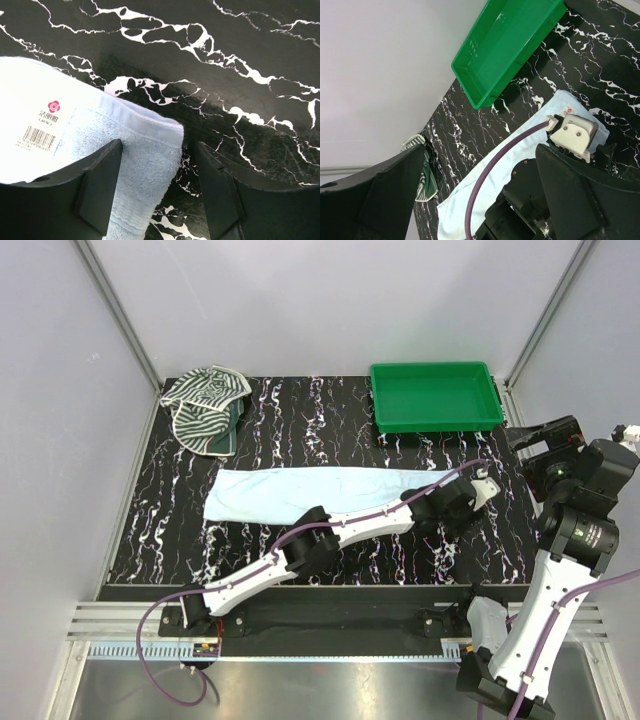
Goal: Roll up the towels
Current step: Fold the towel
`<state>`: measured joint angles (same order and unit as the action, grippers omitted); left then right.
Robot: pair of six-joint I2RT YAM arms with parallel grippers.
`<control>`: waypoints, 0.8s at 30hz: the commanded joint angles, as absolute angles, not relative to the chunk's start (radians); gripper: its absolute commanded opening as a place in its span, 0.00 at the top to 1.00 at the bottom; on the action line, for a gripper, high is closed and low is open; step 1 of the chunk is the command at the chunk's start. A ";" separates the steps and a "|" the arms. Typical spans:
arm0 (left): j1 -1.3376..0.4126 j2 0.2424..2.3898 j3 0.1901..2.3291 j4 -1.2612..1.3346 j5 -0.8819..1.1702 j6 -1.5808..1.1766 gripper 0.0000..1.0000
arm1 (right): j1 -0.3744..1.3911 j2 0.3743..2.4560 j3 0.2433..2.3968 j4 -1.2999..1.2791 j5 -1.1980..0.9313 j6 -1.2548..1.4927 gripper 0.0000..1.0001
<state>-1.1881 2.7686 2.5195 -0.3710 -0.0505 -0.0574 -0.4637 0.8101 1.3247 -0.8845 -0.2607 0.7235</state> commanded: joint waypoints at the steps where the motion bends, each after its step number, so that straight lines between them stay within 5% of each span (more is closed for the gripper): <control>1: -1.186 2.764 2.560 -0.354 -0.012 -0.043 0.35 | -0.460 0.821 1.309 -0.810 -0.301 0.716 0.00; 6: -1.180 2.760 2.560 -0.399 0.018 -0.041 0.50 | -0.460 0.834 1.313 -0.802 -0.308 0.713 0.00; 8: -1.169 2.758 2.557 -0.416 0.025 -0.052 0.65 | -0.460 0.834 1.310 -0.796 -0.311 0.712 0.00; 9: -1.166 2.757 2.551 -0.422 0.022 -0.055 0.84 | -0.460 0.838 1.309 -0.796 -0.314 0.713 0.00; 13: -1.128 2.740 2.505 -0.475 0.012 -0.069 0.98 | -0.460 0.836 1.305 -0.801 -0.318 0.706 0.00; 18: -1.123 2.571 2.208 -0.362 0.026 -0.086 1.00 | -0.460 0.825 1.287 -0.799 -0.316 0.704 0.00; 24: -1.095 2.447 2.289 -0.405 0.103 -0.224 1.00 | -0.460 0.834 1.302 -0.801 -0.311 0.703 0.00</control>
<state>-1.1156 2.5729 2.2379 -0.3897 0.0353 -0.1246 -0.4637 0.8330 1.2816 -0.8345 -0.3004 0.7193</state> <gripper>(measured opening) 0.044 0.994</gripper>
